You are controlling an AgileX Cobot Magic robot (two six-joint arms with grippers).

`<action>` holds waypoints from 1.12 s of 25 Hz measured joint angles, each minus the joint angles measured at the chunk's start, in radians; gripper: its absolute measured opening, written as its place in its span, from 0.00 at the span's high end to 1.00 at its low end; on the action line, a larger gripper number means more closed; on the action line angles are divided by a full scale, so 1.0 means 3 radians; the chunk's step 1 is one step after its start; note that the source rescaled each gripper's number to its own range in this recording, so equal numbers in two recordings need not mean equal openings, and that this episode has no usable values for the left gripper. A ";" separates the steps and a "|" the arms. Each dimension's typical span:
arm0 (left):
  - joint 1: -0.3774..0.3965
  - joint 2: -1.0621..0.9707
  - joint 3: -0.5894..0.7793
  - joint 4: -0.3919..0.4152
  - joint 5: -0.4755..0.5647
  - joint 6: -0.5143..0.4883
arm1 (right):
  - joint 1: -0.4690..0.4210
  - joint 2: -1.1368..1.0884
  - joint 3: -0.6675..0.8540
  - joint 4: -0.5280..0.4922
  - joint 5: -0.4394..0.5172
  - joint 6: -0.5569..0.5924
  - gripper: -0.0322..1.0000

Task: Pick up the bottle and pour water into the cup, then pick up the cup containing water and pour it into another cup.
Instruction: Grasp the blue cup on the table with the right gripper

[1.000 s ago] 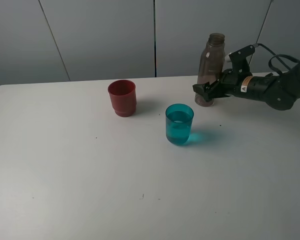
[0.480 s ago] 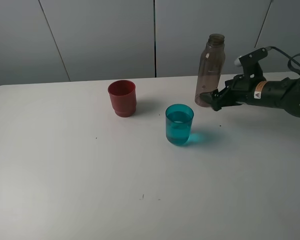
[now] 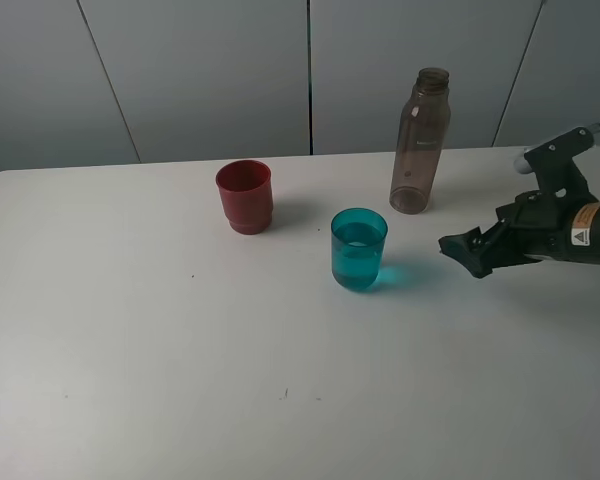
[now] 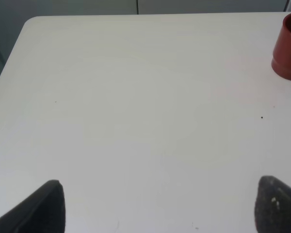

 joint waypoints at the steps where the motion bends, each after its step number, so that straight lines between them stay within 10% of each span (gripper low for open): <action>1: 0.0000 0.0000 0.0000 0.0000 0.0000 0.0000 | 0.0006 -0.0082 0.0109 -0.0066 -0.0067 0.0000 0.01; 28: 0.0000 0.0000 0.0000 0.0000 0.0000 0.0000 | 0.0466 0.0770 0.0071 -0.0255 -0.0873 -0.0652 0.01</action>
